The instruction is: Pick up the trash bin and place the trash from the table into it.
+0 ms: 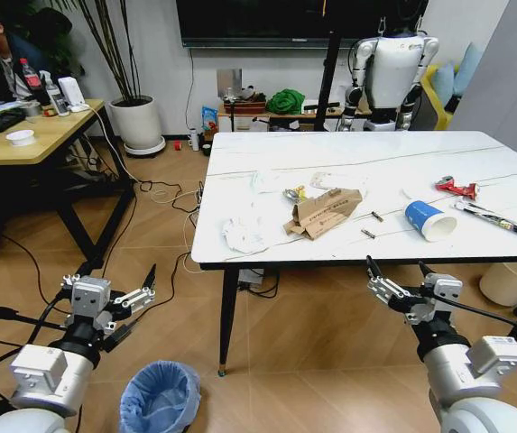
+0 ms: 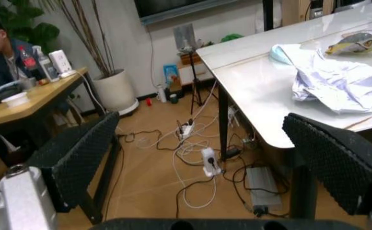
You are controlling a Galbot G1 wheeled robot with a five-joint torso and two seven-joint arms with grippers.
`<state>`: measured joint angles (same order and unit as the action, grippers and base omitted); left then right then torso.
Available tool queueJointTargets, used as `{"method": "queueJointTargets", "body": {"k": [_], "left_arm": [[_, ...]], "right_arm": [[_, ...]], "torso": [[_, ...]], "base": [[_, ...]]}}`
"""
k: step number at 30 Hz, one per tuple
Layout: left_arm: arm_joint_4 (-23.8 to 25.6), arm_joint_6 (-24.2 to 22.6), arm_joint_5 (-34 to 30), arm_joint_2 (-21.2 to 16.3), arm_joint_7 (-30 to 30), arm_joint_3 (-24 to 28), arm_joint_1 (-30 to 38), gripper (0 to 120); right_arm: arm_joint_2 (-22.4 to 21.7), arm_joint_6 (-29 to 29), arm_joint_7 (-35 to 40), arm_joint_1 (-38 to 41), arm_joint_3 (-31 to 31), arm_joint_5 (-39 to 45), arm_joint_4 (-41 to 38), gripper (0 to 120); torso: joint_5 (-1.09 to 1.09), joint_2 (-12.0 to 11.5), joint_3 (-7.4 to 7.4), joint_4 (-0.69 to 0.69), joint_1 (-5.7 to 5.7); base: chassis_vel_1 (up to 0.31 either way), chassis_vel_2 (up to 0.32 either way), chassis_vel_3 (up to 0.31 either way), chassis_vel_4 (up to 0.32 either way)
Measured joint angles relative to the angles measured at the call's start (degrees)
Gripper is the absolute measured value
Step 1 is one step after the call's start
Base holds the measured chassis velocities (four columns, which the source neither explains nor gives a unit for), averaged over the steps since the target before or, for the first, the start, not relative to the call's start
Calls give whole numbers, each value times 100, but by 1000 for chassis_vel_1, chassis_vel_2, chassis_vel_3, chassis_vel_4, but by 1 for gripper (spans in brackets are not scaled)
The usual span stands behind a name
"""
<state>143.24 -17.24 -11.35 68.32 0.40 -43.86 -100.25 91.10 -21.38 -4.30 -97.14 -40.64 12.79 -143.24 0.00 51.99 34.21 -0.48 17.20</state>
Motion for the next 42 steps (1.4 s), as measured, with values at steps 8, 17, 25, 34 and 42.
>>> {"method": "queueJointTargets", "body": {"k": [8, 17, 25, 34, 42], "left_arm": [[0, -2, -17, 5, 1, -3, 14, 100], [0, -83, -19, 2, 15, -2, 69, 100], [0, -87, -18, 0, 59, -12, 83, 100], [0, -69, 40, 28, 80, -9, 82, 100], [0, -65, 28, 10, 75, -34, 105, 100]], "right_arm": [[-2, 5, 8, -3, 1, -1, 0, 100], [10, 15, 11, 13, -14, -4, 0, 100], [29, 15, 8, 14, 6, -20, 0, 100], [42, 15, 18, 12, 24, -15, 0, 100], [28, 15, 33, 21, 36, -5, 0, 100]], "torso": [[0, 0, 0, 0, 0], [0, -62, -33, 0, -30], [0, -280, -154, 0, -125], [0, -556, -311, 0, -245], [0, -763, -427, 0, -335]], "base": [[0, 0, 0, 0], [0, 0, 0, 0], [0, 0, 0, 0], [0, 0, 0, 0], [0, 0, 0, 0]]}}
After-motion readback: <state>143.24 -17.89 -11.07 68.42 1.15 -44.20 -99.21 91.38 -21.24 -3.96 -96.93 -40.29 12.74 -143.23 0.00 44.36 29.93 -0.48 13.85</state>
